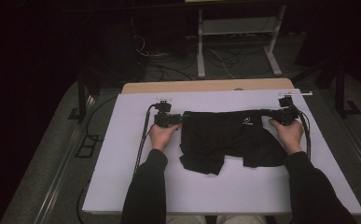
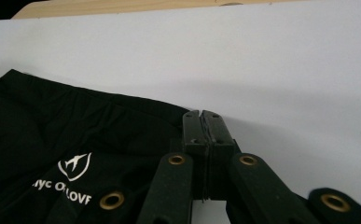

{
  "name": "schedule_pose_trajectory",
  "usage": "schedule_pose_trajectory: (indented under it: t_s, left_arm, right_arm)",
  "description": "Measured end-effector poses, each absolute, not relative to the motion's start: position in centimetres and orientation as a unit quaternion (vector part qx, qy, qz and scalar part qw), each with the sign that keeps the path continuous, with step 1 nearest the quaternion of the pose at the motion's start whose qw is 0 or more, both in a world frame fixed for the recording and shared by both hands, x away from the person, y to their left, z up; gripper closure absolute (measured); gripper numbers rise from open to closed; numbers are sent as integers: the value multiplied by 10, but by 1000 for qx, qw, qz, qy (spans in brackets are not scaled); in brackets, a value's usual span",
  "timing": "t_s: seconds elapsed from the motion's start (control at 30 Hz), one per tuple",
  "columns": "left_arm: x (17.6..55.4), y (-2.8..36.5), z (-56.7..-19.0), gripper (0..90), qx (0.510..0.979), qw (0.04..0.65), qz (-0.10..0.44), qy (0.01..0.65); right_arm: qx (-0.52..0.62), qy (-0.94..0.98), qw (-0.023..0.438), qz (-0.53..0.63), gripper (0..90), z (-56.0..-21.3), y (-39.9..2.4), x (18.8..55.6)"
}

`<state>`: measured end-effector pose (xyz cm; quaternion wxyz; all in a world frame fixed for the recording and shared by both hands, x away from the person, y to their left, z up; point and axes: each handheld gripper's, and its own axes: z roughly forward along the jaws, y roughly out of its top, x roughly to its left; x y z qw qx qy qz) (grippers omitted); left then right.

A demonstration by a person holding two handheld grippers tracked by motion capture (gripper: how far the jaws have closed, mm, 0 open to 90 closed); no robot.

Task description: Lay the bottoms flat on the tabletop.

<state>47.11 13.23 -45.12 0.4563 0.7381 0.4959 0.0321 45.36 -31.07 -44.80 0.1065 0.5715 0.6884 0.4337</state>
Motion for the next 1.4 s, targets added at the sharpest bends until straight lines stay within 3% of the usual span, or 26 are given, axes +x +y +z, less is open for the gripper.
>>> schedule_pose_trajectory:
  t_s: [0.07,0.1,0.13,0.17,0.2,0.23,0.27,0.57,0.77,1.07,1.4]
  left_arm:
    - [474,128,-454,477,739,456,22,495]
    - [475,125,-455,554,742,452,23,494]
    - [476,122,-456,554,747,447,22,492]
    - [476,120,-457,741,753,442,20,486]
    - [476,118,-458,741,760,437,21,480]
    - [476,116,-458,825,767,431,22,475]
    - [477,115,-459,852,771,427,19,472]
    - [475,120,-451,859,778,418,36,468]
    - [473,124,-445,859,780,417,45,464]
    - [469,128,-446,858,784,414,53,460]
    - [463,135,-447,857,781,418,55,460]
  right_arm:
    - [571,688,106,435,882,-448,-310,454]
    - [569,691,108,432,879,-448,-309,454]
    - [569,691,108,432,879,-448,-309,454]
    - [567,693,107,432,876,-448,-308,454]
    - [567,693,107,432,876,-448,-308,454]
    - [567,693,105,432,872,-448,-307,454]
    - [567,693,104,433,859,-448,-307,454]
    - [588,678,78,434,513,-443,-309,451]
    - [595,682,48,423,395,-443,-305,450]
    - [610,679,19,408,364,-454,-308,453]
    - [599,689,-29,407,459,-457,-299,454]
